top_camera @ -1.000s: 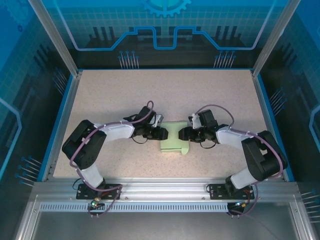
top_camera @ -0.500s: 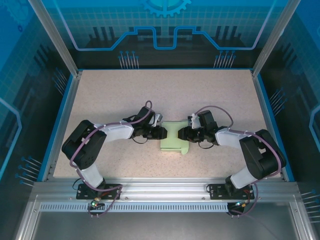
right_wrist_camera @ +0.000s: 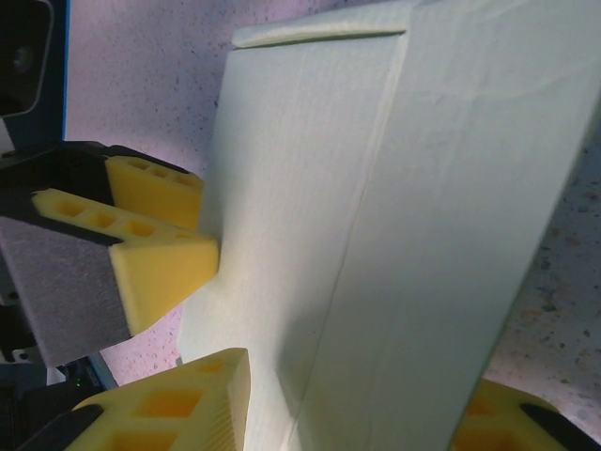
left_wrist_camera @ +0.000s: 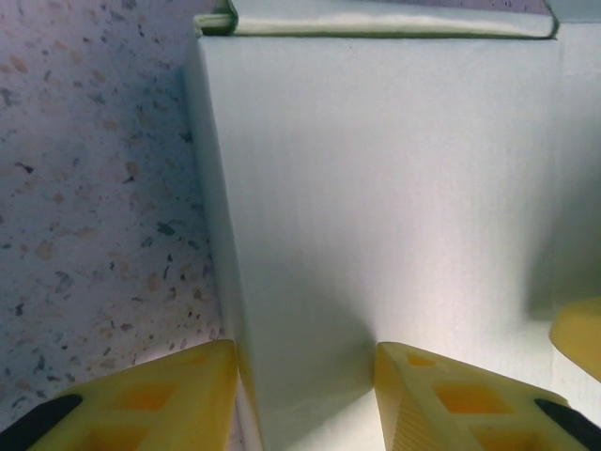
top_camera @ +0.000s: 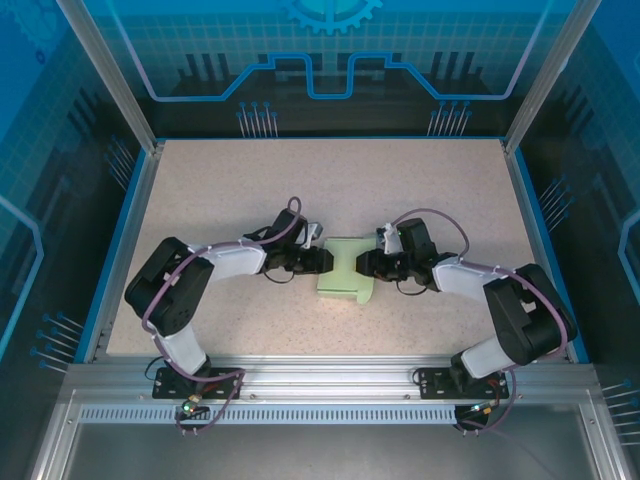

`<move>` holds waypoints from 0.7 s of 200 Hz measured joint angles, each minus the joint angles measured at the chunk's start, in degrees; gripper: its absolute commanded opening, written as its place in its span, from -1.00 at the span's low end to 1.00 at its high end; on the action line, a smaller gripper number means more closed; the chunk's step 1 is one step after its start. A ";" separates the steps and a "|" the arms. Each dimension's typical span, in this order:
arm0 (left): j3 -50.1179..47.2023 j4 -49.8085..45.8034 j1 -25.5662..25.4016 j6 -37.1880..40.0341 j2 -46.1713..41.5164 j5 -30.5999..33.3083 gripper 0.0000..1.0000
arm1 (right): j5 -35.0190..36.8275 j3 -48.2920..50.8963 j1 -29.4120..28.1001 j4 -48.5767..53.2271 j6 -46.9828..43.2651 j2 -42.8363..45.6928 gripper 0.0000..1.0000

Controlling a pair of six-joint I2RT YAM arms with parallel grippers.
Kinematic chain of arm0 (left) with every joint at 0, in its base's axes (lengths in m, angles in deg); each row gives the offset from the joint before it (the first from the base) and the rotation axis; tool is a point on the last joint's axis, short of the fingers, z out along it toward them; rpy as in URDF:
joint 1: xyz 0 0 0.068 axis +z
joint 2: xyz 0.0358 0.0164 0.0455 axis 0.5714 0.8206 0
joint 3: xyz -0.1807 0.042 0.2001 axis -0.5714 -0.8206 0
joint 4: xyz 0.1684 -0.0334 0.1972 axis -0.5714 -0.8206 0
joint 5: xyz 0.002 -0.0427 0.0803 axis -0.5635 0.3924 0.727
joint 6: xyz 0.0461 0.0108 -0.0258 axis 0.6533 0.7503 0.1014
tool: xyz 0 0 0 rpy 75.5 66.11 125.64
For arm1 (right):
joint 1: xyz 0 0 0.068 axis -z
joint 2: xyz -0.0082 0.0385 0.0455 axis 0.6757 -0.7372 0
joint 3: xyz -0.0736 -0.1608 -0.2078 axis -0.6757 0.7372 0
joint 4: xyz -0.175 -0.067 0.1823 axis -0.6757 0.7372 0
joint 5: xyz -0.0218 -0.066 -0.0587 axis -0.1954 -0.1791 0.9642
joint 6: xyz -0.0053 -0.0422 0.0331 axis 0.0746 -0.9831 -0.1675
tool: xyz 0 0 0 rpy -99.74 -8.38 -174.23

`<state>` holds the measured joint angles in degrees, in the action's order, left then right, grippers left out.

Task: Fold the paper box

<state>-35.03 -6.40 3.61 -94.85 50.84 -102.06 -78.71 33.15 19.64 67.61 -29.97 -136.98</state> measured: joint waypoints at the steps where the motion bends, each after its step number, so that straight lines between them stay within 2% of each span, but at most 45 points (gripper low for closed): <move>1: 0.04 0.00 0.00 0.00 0.02 0.00 -0.12 | 0.02 0.00 0.00 0.02 0.00 0.02 -0.24; 80: 3.63 0.24 0.72 0.00 2.71 -0.09 -0.08 | 0.46 -0.02 0.00 0.94 0.85 4.66 -0.24; 140: 4.74 1.11 0.83 0.00 3.93 -0.11 -0.01 | 1.51 -1.86 -0.35 2.69 0.85 4.94 -0.25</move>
<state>-30.28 -5.29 4.44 -94.85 54.78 -102.17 -77.20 31.29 19.29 70.30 -29.12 -132.04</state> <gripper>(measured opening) 0.488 0.379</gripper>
